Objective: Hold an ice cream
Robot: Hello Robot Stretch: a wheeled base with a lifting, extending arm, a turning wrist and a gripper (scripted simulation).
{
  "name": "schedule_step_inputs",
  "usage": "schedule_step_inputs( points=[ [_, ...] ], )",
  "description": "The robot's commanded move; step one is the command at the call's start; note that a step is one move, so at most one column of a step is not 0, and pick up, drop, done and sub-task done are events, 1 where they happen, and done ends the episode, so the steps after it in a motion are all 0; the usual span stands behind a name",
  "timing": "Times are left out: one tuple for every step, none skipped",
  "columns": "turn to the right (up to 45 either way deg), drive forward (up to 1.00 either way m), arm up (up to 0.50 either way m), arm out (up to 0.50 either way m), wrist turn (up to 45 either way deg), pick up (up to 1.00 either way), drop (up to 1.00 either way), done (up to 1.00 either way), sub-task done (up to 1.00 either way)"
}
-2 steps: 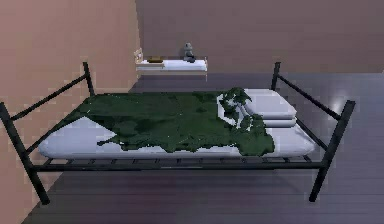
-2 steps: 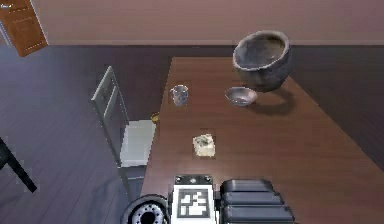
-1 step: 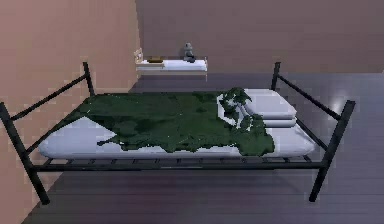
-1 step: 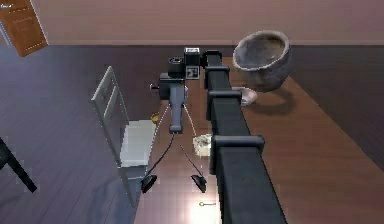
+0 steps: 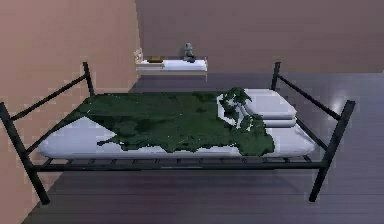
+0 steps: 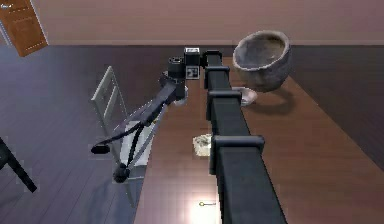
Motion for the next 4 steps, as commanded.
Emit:
schedule_step_inputs(
  points=[
    [0.0, 0.0, 0.0, 0.0, 45.0, 0.0, 0.0, 0.0, 0.0],
    [0.0, 0.0, 0.0, 0.0, 45.0, 0.0, 0.0, 0.0, 0.0],
    [0.0, 0.0, 0.0, 0.0, 45.0, 0.0, 0.0, 0.0, 0.0],
    [0.0, 0.0, 0.0, 0.0, 21.0, 0.0, 0.0, 0.0, 0.0]
  ],
)
